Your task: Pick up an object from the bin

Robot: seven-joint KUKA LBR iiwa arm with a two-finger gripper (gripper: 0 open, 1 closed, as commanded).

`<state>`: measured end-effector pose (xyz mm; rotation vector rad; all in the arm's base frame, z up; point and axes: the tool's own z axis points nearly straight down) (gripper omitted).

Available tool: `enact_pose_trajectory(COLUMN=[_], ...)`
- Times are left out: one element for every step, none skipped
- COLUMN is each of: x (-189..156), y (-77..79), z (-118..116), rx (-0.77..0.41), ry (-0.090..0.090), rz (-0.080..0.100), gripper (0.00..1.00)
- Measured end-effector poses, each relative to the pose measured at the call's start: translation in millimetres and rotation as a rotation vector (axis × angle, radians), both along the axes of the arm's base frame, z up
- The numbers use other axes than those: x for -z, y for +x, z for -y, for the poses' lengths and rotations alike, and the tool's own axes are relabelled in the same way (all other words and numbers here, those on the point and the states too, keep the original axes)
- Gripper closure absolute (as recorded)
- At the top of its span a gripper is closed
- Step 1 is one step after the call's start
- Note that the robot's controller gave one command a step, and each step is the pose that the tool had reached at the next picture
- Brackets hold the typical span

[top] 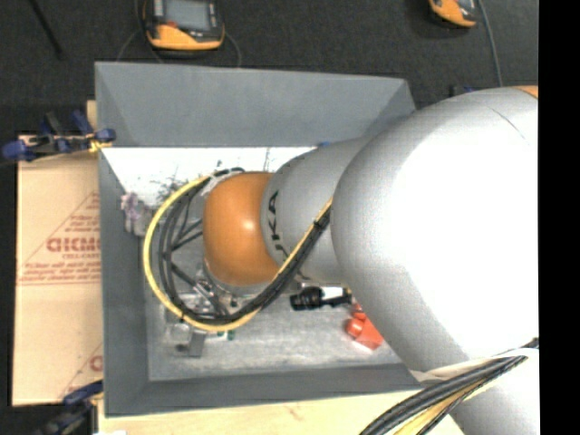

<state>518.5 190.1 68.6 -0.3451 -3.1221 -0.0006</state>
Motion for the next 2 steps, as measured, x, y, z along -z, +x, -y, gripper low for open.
enact_pose_trajectory(x=[-1, -61], y=[1.1, 2.9], z=[0, 1], rx=[0.003, 0.003], ry=[0.001, 0.001], rz=[0.004, 0.005], gripper=[1.00, 1.00])
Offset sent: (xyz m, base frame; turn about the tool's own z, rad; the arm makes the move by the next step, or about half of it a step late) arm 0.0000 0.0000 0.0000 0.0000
